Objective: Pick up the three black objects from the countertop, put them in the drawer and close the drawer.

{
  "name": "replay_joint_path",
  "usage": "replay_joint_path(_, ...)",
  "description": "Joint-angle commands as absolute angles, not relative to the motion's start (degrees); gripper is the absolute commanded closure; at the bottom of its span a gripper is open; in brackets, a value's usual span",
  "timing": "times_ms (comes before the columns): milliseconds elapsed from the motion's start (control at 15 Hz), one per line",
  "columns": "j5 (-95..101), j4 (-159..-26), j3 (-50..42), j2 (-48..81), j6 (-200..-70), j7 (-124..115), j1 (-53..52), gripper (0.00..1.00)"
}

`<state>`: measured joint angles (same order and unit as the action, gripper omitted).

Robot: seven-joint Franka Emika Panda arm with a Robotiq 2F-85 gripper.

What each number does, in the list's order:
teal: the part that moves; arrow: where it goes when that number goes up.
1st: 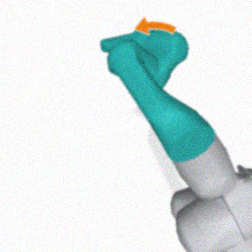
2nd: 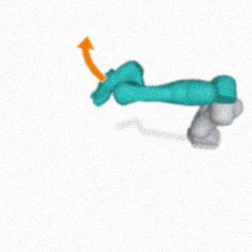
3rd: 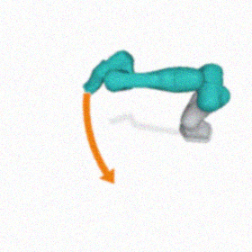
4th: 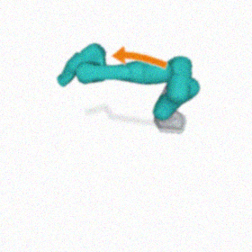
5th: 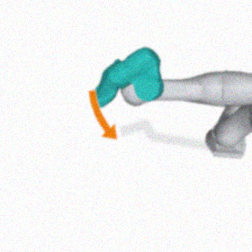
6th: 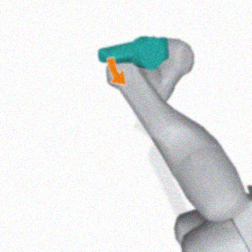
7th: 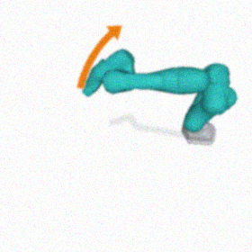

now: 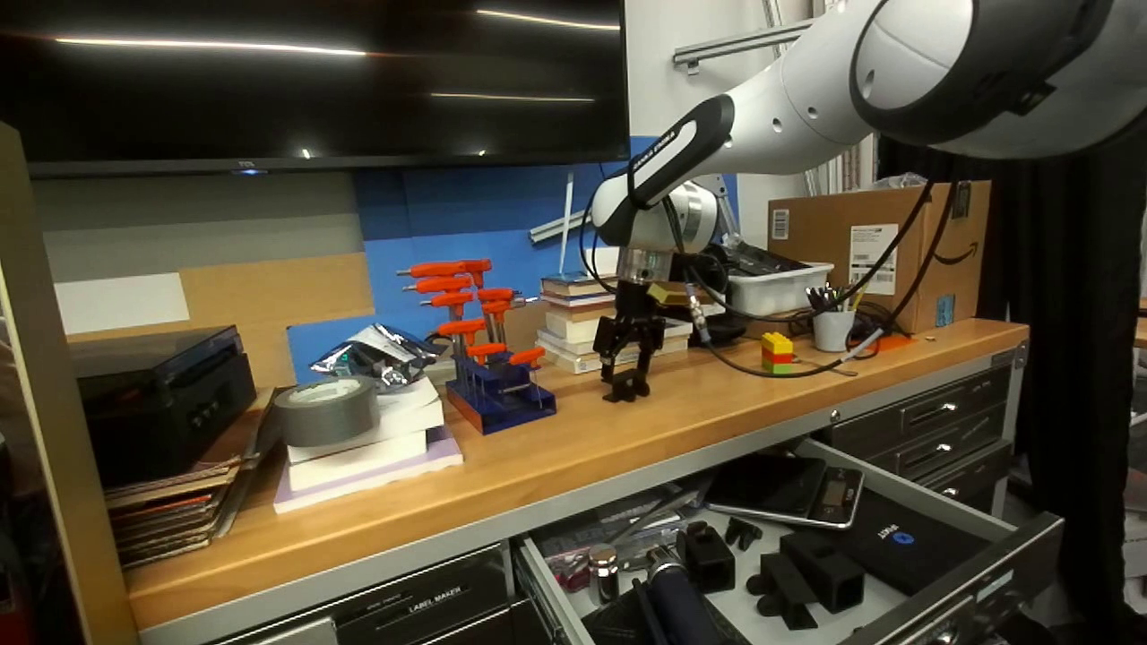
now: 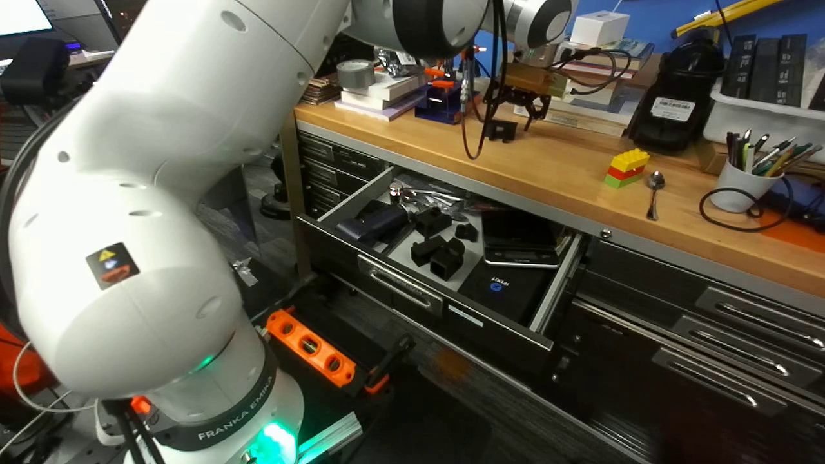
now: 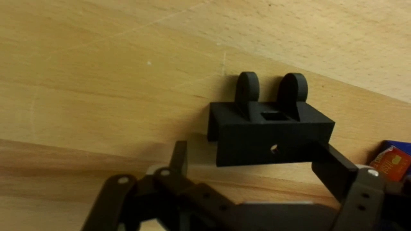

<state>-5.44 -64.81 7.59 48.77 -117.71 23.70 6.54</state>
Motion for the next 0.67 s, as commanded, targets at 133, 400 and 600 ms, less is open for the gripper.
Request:
replay_joint_path(133,-4.57,-61.51,5.87,49.65,-115.57,19.11,4.41,0.0)
replay_joint_path(400,-3.79,-61.23,4.99,49.5,-115.39,16.95,3.35,0.0)
replay_joint_path(600,-3.33,-61.39,4.2,49.46,-114.84,15.56,2.64,0.0)
